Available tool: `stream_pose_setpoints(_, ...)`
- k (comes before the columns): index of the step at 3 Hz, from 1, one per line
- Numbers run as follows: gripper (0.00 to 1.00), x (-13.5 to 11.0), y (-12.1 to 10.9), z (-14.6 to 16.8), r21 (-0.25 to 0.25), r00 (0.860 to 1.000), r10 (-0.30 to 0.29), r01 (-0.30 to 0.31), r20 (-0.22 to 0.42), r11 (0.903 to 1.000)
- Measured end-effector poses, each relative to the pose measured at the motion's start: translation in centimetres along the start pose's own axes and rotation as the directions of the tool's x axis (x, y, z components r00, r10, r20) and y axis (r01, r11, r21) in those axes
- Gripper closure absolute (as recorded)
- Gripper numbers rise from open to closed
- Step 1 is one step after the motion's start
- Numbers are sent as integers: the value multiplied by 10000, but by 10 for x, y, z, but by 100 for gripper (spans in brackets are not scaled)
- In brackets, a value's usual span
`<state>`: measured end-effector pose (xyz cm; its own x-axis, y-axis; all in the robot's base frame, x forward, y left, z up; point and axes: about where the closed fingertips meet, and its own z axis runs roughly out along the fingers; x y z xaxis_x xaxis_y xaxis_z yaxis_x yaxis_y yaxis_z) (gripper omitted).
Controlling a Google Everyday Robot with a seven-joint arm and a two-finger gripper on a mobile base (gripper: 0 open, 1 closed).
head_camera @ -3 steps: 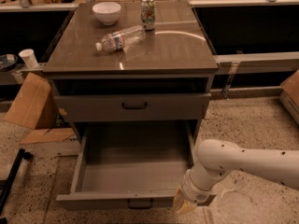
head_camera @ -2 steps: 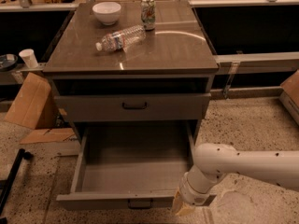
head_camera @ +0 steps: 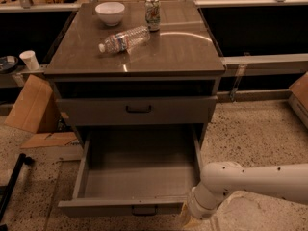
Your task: Close middle drawer
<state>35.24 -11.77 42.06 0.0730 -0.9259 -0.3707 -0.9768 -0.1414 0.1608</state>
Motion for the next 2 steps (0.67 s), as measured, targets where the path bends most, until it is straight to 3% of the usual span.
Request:
stream_pose_setpoints(1,100,10,-15,11,335,10000,-6,5,53,9994)
stream_pose_setpoints(2,81,10,-15,11,338,10000,-4,2,62,9994)
